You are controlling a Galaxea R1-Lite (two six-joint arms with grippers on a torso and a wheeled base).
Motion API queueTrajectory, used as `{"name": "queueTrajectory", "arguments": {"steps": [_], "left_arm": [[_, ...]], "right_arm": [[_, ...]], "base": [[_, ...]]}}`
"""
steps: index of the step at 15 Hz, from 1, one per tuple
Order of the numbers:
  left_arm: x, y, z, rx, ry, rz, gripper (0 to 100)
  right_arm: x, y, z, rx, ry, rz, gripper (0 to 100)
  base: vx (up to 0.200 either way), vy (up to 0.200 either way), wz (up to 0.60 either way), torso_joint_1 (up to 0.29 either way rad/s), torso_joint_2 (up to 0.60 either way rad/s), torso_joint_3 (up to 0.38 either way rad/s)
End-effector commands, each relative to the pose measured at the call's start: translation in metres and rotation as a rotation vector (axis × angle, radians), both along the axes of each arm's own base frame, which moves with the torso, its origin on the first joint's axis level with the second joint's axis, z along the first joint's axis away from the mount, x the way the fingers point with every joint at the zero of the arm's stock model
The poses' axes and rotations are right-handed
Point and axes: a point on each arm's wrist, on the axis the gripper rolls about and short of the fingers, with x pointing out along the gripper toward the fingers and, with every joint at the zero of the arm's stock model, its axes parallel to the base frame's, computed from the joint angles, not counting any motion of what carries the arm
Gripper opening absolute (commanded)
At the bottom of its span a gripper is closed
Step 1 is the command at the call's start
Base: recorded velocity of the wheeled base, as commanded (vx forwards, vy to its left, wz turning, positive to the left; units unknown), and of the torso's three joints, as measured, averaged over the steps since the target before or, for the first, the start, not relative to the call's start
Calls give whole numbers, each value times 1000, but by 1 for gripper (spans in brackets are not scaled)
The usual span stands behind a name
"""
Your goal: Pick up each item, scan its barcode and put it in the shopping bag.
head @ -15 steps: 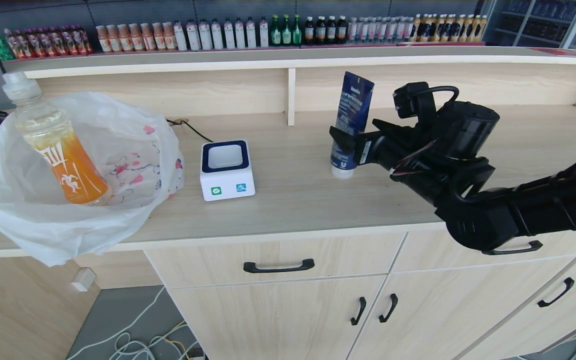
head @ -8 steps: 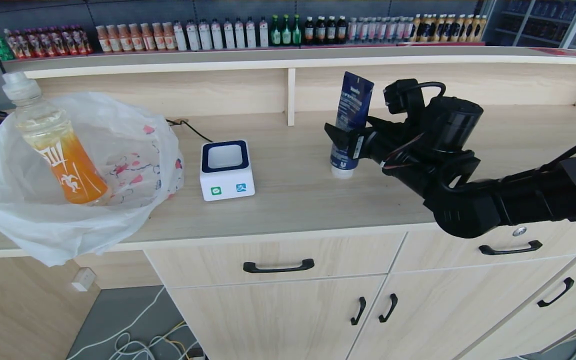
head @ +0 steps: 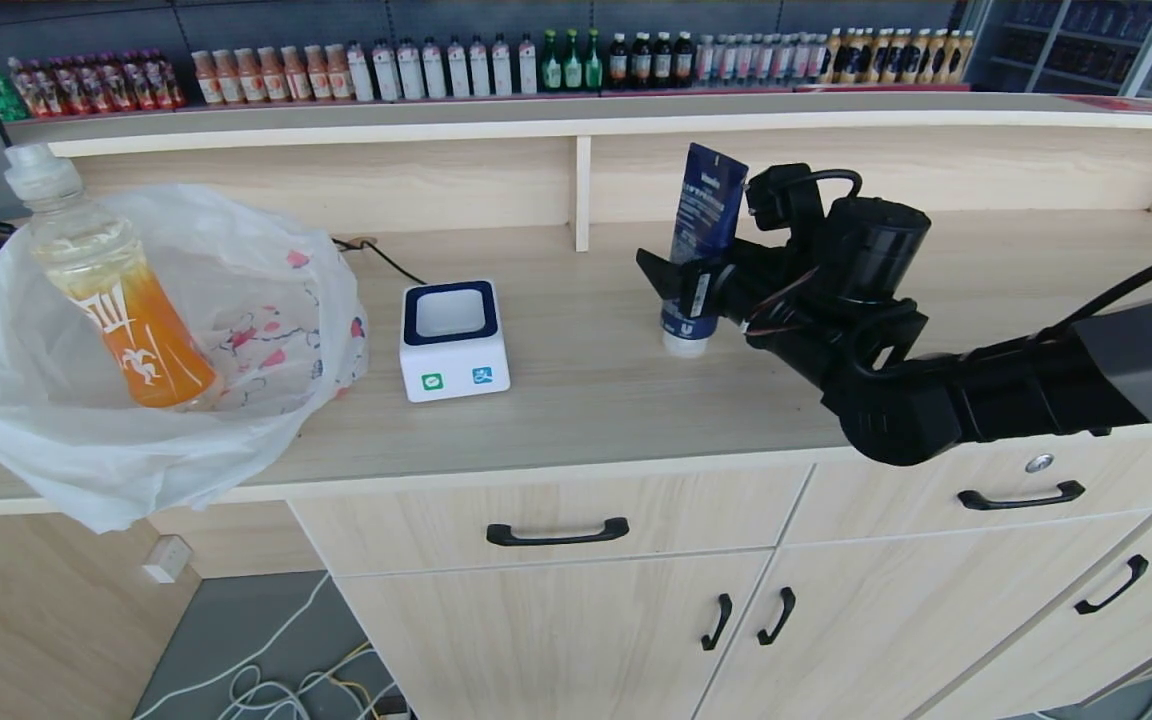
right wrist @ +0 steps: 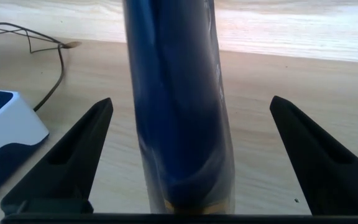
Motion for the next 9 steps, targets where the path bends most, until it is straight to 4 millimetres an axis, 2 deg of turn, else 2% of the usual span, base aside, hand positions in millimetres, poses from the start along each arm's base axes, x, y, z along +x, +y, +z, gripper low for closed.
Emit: {"name": "queueTrajectory", "arguments": {"steps": [1,9], "left_arm": [[0,0,0,0,0,0,100],[0,0,0,0,0,0,100]], "right_arm": [[5,2,-3,0,0,0,100],[7,7,-15,-9,23,6,100]], "base": [[0,0,0,0,0,0],[0,0,0,0,0,0]]}}
